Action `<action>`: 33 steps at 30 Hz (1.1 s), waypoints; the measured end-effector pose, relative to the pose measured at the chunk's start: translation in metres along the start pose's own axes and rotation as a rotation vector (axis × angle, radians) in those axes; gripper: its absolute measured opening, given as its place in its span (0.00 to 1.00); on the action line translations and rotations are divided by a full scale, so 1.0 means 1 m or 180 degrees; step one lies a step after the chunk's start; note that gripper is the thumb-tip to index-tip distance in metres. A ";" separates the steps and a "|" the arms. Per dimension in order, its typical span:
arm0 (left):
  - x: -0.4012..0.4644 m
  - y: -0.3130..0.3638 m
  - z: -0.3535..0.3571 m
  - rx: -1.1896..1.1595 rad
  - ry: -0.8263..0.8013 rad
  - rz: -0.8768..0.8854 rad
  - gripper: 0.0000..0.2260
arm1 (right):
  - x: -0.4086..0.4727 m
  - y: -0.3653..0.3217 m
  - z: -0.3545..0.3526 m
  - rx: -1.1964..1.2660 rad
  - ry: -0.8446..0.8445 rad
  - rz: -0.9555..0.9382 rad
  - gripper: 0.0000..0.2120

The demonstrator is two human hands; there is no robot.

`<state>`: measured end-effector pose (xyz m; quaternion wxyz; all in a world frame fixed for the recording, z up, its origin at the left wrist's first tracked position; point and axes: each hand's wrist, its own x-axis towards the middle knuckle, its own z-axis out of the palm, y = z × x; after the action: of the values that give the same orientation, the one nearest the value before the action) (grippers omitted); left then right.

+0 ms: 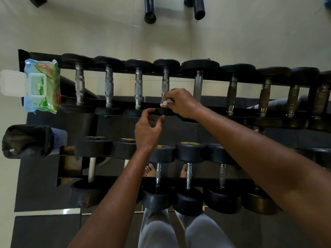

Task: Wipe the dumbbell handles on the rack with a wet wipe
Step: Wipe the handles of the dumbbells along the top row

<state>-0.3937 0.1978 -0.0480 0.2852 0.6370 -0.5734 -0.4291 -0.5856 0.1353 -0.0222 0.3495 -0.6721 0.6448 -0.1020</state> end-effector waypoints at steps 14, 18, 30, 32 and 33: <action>0.001 -0.004 0.000 -0.0080 0.0005 0.0034 0.16 | 0.059 0.002 -0.011 -0.0026 0.1964 0.0303 0.06; 0.001 -0.004 -0.002 -0.0053 -0.0017 0.0032 0.16 | 0.055 -0.003 -0.005 0.0156 0.2163 0.0409 0.05; 0.000 -0.001 0.000 -0.0098 -0.0002 0.0009 0.16 | 0.065 -0.003 0.003 0.2334 0.1858 0.1936 0.05; 0.000 -0.002 0.000 -0.0105 -0.0023 0.0022 0.16 | 0.066 -0.003 0.002 0.2590 0.1807 0.1936 0.05; 0.000 -0.002 0.000 -0.0108 -0.0024 0.0023 0.16 | 0.067 -0.003 0.001 0.2696 0.1772 0.1934 0.04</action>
<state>-0.3922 0.1982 -0.0499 0.2953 0.6284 -0.5693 -0.4402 -0.5728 0.0727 -0.0417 0.4186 -0.2071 0.7790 -0.4184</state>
